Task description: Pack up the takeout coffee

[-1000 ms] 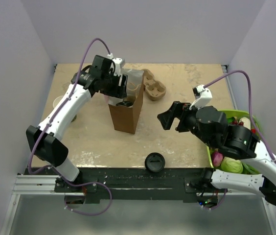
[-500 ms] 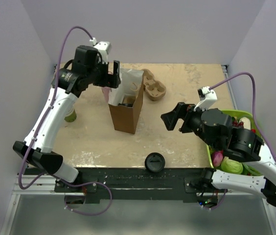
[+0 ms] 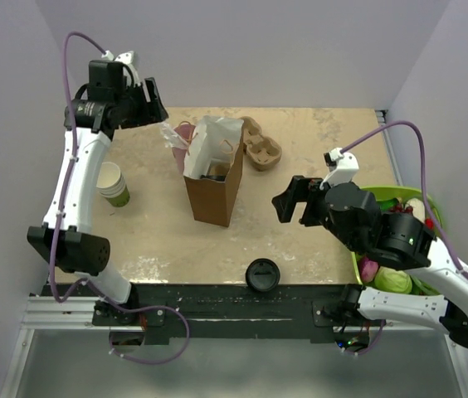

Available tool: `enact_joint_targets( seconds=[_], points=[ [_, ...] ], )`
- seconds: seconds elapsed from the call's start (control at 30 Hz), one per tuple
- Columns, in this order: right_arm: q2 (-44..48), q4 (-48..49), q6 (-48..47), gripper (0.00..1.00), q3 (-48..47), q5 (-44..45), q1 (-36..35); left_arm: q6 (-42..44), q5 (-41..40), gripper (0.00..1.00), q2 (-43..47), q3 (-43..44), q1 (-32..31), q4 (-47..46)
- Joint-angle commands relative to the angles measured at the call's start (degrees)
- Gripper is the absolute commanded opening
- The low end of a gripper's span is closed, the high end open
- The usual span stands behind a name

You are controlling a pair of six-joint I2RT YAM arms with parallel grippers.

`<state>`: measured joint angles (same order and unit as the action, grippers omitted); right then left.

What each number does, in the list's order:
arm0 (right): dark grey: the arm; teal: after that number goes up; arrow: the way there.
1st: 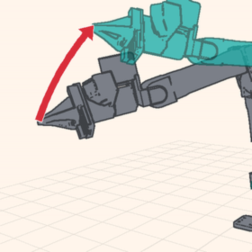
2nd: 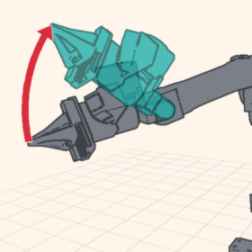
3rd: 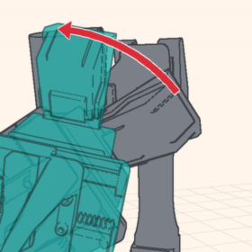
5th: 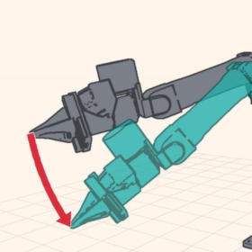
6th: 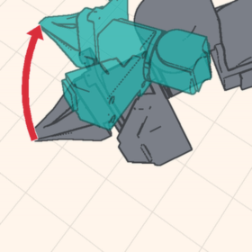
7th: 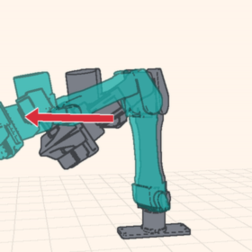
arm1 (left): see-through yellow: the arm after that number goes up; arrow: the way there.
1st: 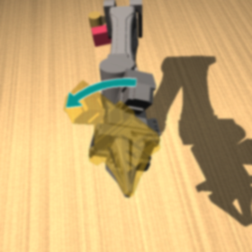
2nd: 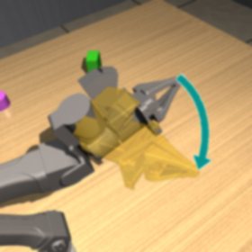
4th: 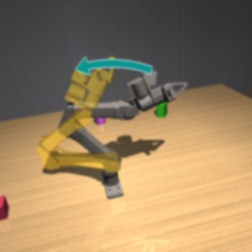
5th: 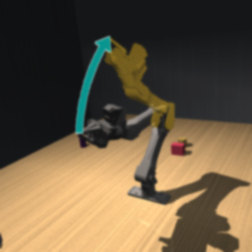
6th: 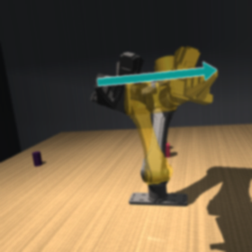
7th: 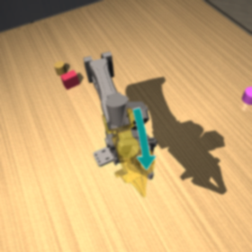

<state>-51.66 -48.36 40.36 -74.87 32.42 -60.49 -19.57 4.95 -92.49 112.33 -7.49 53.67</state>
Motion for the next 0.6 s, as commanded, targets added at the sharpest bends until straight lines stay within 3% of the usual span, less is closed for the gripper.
enact_joint_targets(
  seconds=[0.0, 0.07, 0.27, 0.57],
  points=[
    [0.8, -1.9, 1.2, 0.98, -1.2, 3.8, -0.2, -1.6, 8.3, 0.7, -4.6, 2.5, 0.6, -1.5],
    [1.0, -2.2, 1.6, 0.98, -0.8, 4.1, -0.2, -1.9, 10.3, 0.6, -5.9, 2.1, 0.6, -2.3],
    [1.7, -3.5, 2.9, 0.98, 0.0, 5.1, -0.2, -2.8, 12.2, 0.49, -9.2, 0.6, 0.5, -4.8],
    [3.1, -4.2, 3.8, 0.98, 0.6, 6.7, -0.2, -3.1, 9.5, 0.46, -10.3, -3.9, 0.0, -5.7]
  ],
)
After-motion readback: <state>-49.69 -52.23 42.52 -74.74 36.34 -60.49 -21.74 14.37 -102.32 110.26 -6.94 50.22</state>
